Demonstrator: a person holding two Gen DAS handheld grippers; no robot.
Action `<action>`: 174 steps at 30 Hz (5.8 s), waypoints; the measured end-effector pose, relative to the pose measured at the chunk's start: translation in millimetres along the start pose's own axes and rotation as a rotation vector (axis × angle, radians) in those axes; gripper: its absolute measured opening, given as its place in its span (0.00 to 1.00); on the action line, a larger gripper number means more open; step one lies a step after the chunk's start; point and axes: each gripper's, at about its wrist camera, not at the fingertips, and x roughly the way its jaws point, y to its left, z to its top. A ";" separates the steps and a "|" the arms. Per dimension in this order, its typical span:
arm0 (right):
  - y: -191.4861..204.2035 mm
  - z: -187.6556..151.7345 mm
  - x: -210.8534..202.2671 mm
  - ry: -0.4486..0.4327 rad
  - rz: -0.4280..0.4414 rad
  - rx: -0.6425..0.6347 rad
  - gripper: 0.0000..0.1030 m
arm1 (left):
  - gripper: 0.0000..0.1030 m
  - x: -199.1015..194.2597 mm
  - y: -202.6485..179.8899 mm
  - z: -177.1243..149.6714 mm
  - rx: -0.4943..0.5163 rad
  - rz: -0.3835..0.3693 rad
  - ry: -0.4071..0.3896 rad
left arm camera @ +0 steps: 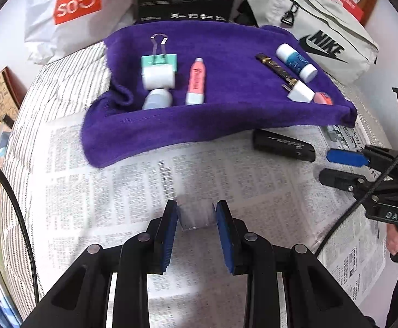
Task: Organize rigid objects
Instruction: 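Grasp the small clear plastic cup with the left gripper while the right moves to the black Horizon case, then grasp the black Horizon case lengthwise with the right gripper, then carry the clear cup over the towel with the left gripper while the right carries the Horizon case, then set the clear cup beside the highlighter with the left gripper while the right sets the case beside the charger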
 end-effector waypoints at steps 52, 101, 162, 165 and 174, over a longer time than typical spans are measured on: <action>30.5 7.3 8.2 0.090 -0.062 -0.196 0.21 | 0.27 -1.6 7.0 -3.8 -0.003 -0.030 -0.018; -47.5 149.5 22.6 0.001 -0.058 -0.059 0.21 | 0.27 -3.6 7.2 84.0 0.023 -0.066 -0.094; -69.7 87.5 -2.1 -0.039 -0.081 -0.021 0.39 | 0.27 41.8 -22.6 125.6 0.076 -0.091 -0.065; -69.9 84.6 -3.9 -0.041 -0.088 -0.018 0.40 | 0.27 47.9 -29.9 131.0 0.098 -0.090 -0.067; -70.2 73.3 -9.0 -0.050 -0.081 0.004 0.40 | 0.28 61.0 -42.9 133.5 0.147 -0.046 -0.039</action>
